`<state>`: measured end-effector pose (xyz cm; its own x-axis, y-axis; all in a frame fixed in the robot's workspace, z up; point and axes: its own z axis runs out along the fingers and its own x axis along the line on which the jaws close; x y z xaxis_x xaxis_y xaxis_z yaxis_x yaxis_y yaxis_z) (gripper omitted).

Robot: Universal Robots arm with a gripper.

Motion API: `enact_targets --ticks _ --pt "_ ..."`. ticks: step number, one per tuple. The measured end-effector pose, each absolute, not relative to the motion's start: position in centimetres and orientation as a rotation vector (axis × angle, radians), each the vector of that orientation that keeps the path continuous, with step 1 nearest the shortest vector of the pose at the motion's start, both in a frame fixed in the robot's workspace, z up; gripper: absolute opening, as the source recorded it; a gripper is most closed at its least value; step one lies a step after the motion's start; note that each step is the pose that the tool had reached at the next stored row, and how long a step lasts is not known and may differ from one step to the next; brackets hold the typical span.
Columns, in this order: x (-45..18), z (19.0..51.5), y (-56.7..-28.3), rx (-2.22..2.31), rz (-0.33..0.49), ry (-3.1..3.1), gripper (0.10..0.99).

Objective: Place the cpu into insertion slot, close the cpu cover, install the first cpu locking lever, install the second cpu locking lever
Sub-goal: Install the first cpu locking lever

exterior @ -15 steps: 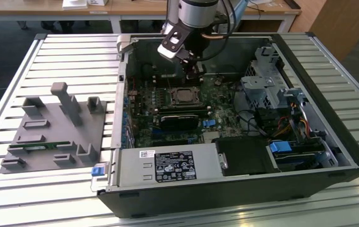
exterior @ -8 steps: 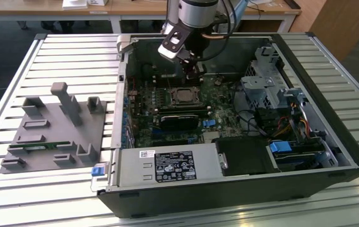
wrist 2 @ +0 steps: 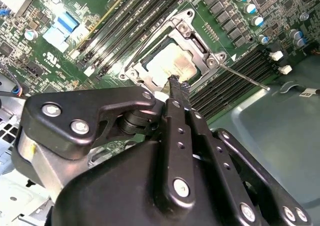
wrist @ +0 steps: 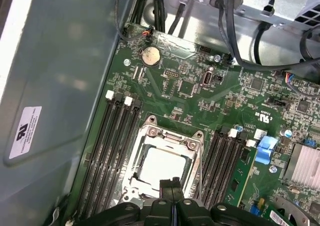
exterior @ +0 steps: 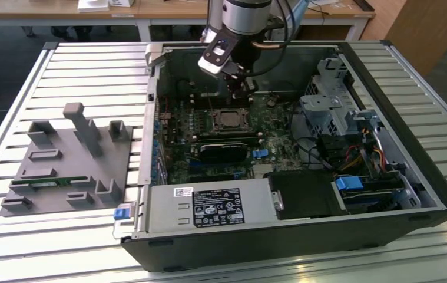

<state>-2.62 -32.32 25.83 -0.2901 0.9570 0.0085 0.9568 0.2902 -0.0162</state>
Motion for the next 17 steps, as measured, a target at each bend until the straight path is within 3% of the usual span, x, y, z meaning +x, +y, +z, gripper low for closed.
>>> enact_targets --ticks 17 --pt "-2.65 25.82 -32.32 -1.694 0.014 -2.627 0.106"
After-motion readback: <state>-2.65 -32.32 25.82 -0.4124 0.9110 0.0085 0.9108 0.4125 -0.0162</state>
